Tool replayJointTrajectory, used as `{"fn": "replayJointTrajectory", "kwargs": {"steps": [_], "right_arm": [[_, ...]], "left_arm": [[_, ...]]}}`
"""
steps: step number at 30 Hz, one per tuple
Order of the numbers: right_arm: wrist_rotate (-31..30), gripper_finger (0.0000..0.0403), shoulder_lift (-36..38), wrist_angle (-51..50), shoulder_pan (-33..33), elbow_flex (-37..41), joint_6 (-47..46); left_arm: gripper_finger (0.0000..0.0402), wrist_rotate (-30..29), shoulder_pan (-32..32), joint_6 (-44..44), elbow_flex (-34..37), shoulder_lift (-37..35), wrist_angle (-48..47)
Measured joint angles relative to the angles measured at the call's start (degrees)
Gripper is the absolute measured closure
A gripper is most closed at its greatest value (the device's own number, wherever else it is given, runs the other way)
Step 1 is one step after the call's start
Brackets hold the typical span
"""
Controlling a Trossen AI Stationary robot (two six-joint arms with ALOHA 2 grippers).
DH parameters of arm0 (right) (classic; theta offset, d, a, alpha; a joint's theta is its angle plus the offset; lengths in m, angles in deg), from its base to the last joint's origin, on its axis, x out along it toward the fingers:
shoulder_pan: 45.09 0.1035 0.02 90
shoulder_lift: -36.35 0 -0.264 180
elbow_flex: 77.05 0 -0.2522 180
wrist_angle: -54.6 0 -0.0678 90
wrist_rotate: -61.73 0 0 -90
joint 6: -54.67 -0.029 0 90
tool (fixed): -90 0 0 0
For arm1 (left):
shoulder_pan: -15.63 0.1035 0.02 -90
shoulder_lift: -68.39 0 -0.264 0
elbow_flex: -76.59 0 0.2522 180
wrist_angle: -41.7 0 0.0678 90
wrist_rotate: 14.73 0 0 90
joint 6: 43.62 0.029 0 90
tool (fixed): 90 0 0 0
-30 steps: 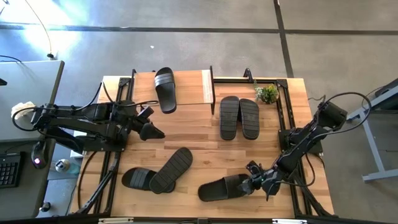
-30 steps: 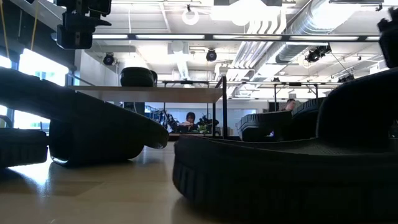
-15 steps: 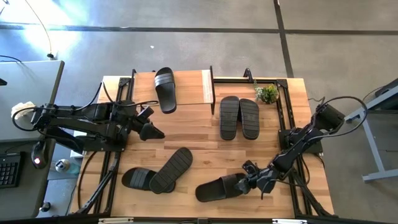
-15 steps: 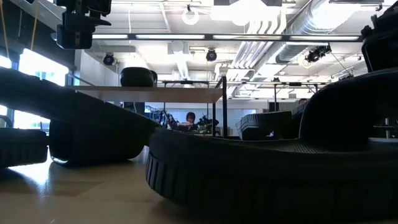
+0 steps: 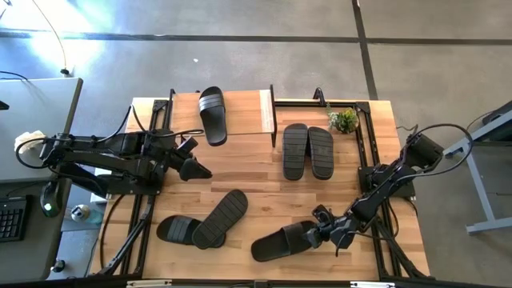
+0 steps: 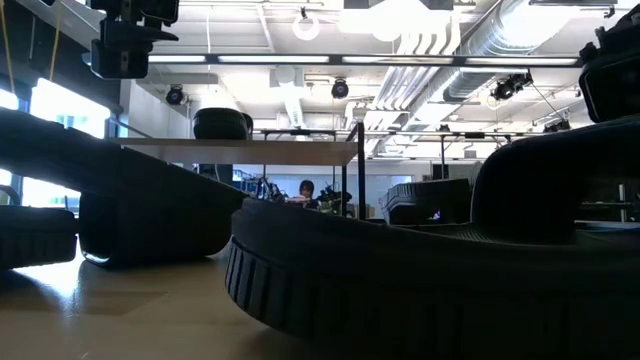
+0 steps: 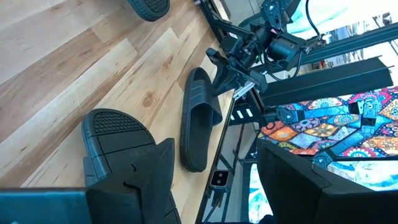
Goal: Pick and place slides into the shelf
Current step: Put the black slipper on the shelf
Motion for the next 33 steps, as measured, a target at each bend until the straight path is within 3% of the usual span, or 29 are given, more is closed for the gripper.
{"fn": "replayJointTrajectory", "kwargs": {"steps": [4,18,27,33], "right_arm": [[-0.1,0.0398,0.0,0.3,0.0,0.0,1.5],[-2.6,0.0402,3.0,2.2,0.0,-0.5,10.3],[-10.1,0.0403,15.8,-3.3,-0.1,-0.5,24.5],[-6.3,0.0403,25.9,-4.8,-4.3,-0.6,34.9]], "left_arm": [[0.0192,0.0,0.0,0.0,0.0,0.0,0.0],[0.0192,0.3,0.0,2.1,0.0,0.0,0.0],[0.0192,5.5,0.0,7.0,0.0,0.0,0.1],[0.0192,8.1,0.0,10.1,0.0,1.0,1.3]]}}
